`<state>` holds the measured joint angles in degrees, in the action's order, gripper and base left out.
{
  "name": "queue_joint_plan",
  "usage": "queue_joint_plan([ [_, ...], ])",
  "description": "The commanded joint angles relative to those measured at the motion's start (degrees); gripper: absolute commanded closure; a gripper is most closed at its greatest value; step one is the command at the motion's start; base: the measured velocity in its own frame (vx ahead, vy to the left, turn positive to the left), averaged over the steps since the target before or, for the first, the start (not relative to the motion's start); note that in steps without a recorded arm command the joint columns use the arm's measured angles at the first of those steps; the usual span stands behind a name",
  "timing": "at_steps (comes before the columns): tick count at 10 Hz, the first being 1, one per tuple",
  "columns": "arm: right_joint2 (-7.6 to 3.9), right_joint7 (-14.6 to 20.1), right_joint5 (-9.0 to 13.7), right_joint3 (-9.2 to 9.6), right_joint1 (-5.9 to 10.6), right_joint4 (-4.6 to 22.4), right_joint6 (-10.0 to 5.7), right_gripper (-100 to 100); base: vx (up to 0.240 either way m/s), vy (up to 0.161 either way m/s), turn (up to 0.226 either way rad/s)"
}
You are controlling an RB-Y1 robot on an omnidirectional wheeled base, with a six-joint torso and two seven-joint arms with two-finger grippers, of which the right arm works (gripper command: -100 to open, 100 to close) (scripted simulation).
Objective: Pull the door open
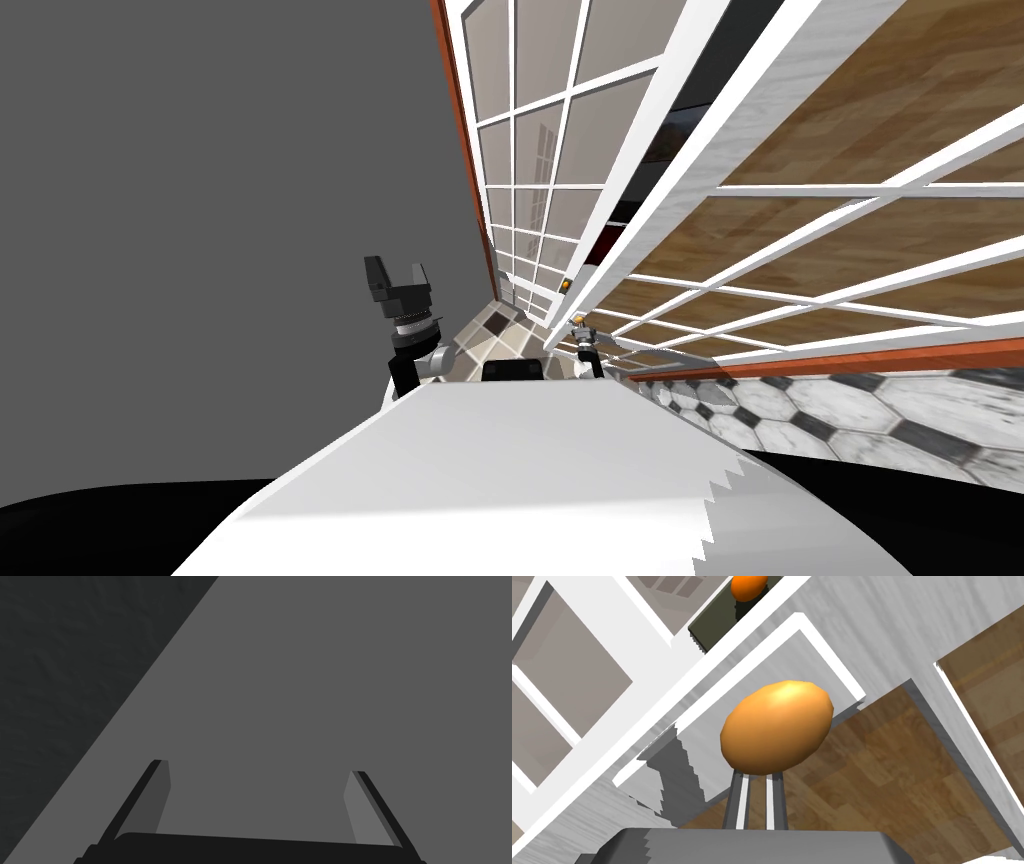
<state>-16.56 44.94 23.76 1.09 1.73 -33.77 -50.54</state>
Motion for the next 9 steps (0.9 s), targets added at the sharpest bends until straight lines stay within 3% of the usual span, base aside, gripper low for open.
queue_joint_plan([
  [1,0.08,1.64,0.26,0.18,0.72,-0.42,-1.33,100,-0.032,-0.024,0.035],
  [2,0.51,3.20,1.06,0.44,0.40,0.35,-0.51,-100,-0.046,-0.029,0.004],
  [9,2.51,13.04,5.27,1.93,0.55,-2.17,0.23,-100,-0.096,-0.003,0.036],
])
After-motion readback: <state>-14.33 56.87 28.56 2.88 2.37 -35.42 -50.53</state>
